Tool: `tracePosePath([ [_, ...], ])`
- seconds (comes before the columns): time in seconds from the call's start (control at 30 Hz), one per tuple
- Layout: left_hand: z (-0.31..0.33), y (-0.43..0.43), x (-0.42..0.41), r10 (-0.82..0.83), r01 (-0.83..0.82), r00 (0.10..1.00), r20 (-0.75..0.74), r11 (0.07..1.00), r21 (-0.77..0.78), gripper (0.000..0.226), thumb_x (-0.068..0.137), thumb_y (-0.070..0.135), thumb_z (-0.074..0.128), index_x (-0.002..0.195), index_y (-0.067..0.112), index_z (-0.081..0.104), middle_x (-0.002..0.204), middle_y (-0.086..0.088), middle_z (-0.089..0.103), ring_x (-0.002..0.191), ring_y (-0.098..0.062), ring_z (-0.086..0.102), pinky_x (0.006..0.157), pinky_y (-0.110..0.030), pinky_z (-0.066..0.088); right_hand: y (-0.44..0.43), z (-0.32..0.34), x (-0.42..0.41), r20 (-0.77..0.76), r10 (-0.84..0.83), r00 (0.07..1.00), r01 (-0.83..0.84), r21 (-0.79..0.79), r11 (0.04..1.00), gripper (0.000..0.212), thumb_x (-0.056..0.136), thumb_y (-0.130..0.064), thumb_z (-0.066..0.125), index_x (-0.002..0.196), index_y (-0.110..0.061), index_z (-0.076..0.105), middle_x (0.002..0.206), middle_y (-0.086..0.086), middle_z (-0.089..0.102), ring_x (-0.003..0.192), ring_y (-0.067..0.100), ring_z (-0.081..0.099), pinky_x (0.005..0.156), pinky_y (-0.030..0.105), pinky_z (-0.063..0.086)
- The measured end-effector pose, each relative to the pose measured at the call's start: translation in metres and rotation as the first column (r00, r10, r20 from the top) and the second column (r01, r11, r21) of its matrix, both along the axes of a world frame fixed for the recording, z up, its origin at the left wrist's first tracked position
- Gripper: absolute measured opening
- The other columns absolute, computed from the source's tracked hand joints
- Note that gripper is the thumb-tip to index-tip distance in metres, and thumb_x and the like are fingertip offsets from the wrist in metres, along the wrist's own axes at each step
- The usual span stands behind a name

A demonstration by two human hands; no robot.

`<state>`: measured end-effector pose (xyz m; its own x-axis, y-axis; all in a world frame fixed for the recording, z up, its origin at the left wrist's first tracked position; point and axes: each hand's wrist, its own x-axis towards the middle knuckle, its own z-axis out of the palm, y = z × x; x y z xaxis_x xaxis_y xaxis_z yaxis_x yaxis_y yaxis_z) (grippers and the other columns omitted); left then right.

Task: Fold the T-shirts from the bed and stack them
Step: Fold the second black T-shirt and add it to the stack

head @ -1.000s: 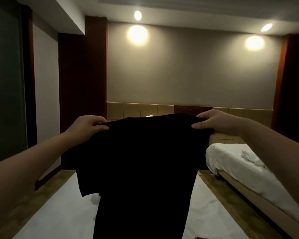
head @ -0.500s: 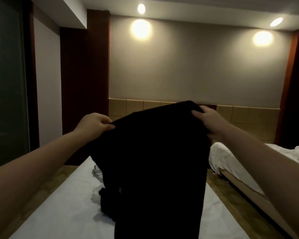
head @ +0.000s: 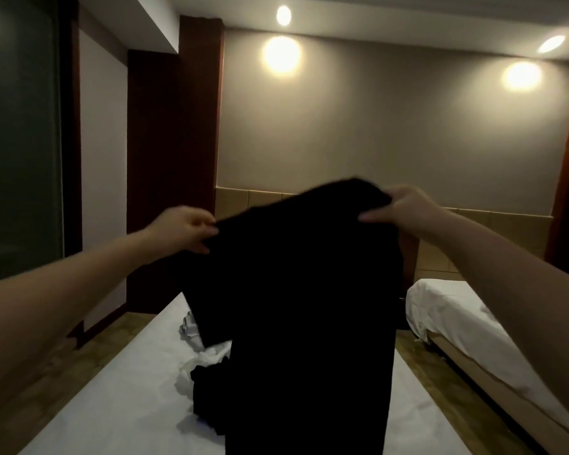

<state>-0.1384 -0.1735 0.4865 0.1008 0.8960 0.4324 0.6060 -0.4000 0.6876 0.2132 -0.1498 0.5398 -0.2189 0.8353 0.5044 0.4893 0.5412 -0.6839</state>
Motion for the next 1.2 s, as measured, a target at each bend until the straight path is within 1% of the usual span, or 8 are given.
tracePosePath([
  [0.1, 0.040, 0.007, 0.012, 0.060, -0.064, 0.997, 0.040, 0.992, 0.113, 0.011, 0.093, 0.006, 0.049, 0.093, 0.009, 0.059, 0.085, -0.005, 0.060, 0.055, -0.002, 0.064, 0.053, -0.010, 0.050, 0.007, 0.020, -0.009, -0.181, -0.206, 0.962, 0.253, 0.296, 0.921, 0.025, 0.081, -0.015, 0.070, 0.105, -0.017, 0.067, 0.081, 0.002, 0.065, 0.073, 0.012, 0.062, 0.066, 0.021, 0.047],
  [0.23, 0.044, 0.021, 0.017, 0.125, -0.133, 0.955, -0.268, 0.991, -0.010, 0.011, 0.091, 0.006, 0.054, 0.099, 0.007, 0.062, 0.082, -0.001, 0.058, 0.057, -0.003, 0.061, 0.054, -0.011, 0.050, 0.018, 0.014, -0.014, 0.070, -0.294, 0.953, 0.243, 0.400, 0.884, 0.020, 0.080, -0.012, 0.068, 0.100, -0.007, 0.070, 0.091, 0.012, 0.068, 0.090, 0.023, 0.061, 0.063, 0.030, 0.033],
  [0.4, 0.055, 0.013, 0.012, 0.170, -0.166, 0.967, -0.187, 0.985, 0.041, 0.013, 0.090, 0.006, 0.055, 0.083, 0.016, 0.059, 0.084, -0.006, 0.059, 0.065, -0.014, 0.063, 0.051, -0.010, 0.050, 0.018, 0.005, -0.017, 0.045, -0.261, 0.964, 0.228, 0.357, 0.906, 0.022, 0.081, -0.012, 0.068, 0.102, -0.004, 0.068, 0.094, 0.013, 0.069, 0.090, 0.026, 0.063, 0.070, 0.032, 0.043],
  [0.57, 0.056, 0.010, 0.018, 0.146, -0.141, 0.989, -0.026, 0.980, 0.138, 0.008, 0.091, 0.007, 0.054, 0.086, 0.008, 0.060, 0.081, -0.007, 0.059, 0.055, -0.005, 0.062, 0.053, -0.013, 0.050, 0.014, 0.024, -0.009, -0.444, -0.100, 0.891, 0.199, 0.184, 0.963, 0.026, 0.084, -0.003, 0.061, 0.108, -0.011, 0.065, 0.078, -0.001, 0.063, 0.071, 0.017, 0.060, 0.055, 0.019, 0.046],
  [0.67, 0.046, 0.015, 0.026, 0.216, -0.193, 0.958, -0.189, 0.972, 0.133, 0.010, 0.091, 0.009, 0.056, 0.096, 0.005, 0.063, 0.086, -0.008, 0.059, 0.068, -0.016, 0.063, 0.069, -0.025, 0.051, 0.015, 0.017, -0.010, -0.153, -0.150, 0.977, 0.181, 0.220, 0.958, 0.025, 0.083, -0.002, 0.064, 0.107, -0.007, 0.065, 0.084, 0.004, 0.062, 0.076, 0.015, 0.057, 0.050, 0.007, 0.039],
  [0.83, 0.049, 0.016, 0.024, 0.277, -0.274, 0.961, 0.006, 0.946, 0.175, 0.007, 0.092, 0.010, 0.056, 0.091, 0.007, 0.062, 0.091, -0.012, 0.063, 0.072, -0.019, 0.066, 0.072, -0.025, 0.055, 0.016, 0.005, 0.000, -0.035, -0.165, 0.986, 0.168, 0.251, 0.953, 0.020, 0.084, -0.008, 0.065, 0.102, -0.016, 0.063, 0.078, -0.001, 0.060, 0.070, 0.010, 0.053, 0.051, 0.005, 0.037],
  [0.97, 0.046, 0.014, 0.028, 0.220, -0.243, 0.965, 0.141, 0.953, 0.179, 0.012, 0.093, 0.009, 0.052, 0.083, 0.012, 0.058, 0.086, -0.009, 0.059, 0.066, -0.013, 0.061, 0.063, -0.020, 0.052, 0.022, 0.000, -0.004, -0.210, -0.248, 0.946, 0.299, 0.263, 0.917, 0.025, 0.086, -0.006, 0.060, 0.112, -0.007, 0.063, 0.096, 0.012, 0.063, 0.089, 0.024, 0.060, 0.072, 0.027, 0.045],
  [1.2, 0.046, 0.012, 0.024, 0.272, -0.273, 0.962, 0.034, 0.940, 0.203, 0.010, 0.092, 0.009, 0.055, 0.099, 0.004, 0.061, 0.091, -0.013, 0.060, 0.053, -0.004, 0.061, 0.048, -0.008, 0.047, 0.016, 0.008, -0.002, -0.027, -0.252, 0.967, 0.247, 0.335, 0.909, 0.028, 0.083, -0.011, 0.067, 0.109, -0.001, 0.065, 0.103, 0.019, 0.066, 0.098, 0.028, 0.061, 0.084, 0.038, 0.045],
])
